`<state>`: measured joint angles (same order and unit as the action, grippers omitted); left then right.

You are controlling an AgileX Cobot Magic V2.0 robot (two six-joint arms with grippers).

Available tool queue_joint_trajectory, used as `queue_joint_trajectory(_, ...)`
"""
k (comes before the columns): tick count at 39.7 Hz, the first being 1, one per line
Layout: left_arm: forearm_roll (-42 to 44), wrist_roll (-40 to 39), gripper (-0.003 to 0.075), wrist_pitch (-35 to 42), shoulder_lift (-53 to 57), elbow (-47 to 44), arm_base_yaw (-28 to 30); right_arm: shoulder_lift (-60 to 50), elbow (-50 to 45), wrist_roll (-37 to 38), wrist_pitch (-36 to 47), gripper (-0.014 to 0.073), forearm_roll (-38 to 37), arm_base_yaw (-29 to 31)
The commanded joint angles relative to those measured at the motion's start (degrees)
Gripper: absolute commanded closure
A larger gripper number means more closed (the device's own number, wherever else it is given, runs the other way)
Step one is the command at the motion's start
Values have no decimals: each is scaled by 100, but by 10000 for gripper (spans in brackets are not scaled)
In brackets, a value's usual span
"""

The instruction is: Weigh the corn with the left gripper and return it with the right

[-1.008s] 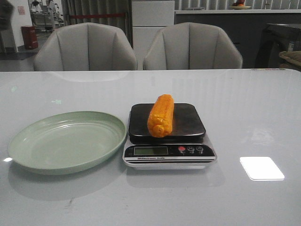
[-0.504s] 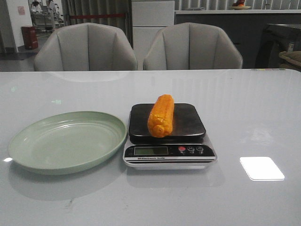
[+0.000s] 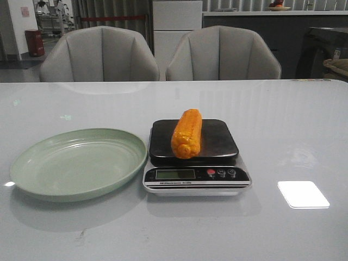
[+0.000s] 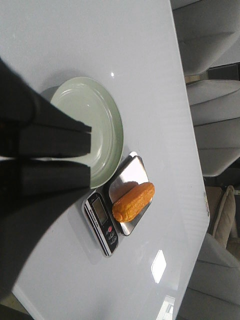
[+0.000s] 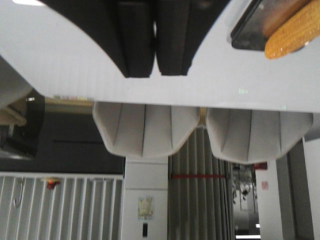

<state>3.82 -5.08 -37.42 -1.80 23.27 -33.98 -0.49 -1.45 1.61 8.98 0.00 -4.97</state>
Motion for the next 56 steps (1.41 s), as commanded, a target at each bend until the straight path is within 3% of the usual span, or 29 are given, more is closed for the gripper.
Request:
queue_joint_trajectory(1, 19, -9, 599, 466, -72, 132, -6, 11, 251, 7, 530, 427, -31, 41)
queue_joint_trajectory(19, 19, -9, 599, 466, -72, 132, -6, 2177, 2406, 7, -2107, 427, 0, 41)
queue_joint_trajectory(34, 19, -9, 599, 466, -72, 132, -6, 2459, 2419, 7, -2638, 418, 0, 41)
queue_joint_trajectory(38, 19, -9, 599, 466, -72, 132, -6, 2459, 2431, 7, -2679, 338, 0, -30)
queue_joint_trajectory(47, 19, -9, 599, 466, -72, 132, -6, 2764, 2438, 7, -2597, -24, 0, -593)
queue_joint_trajectory(56, 19, -9, 599, 466, -72, 132, -6, 3622, 2823, 7, -2563, -14, 0, -1429)
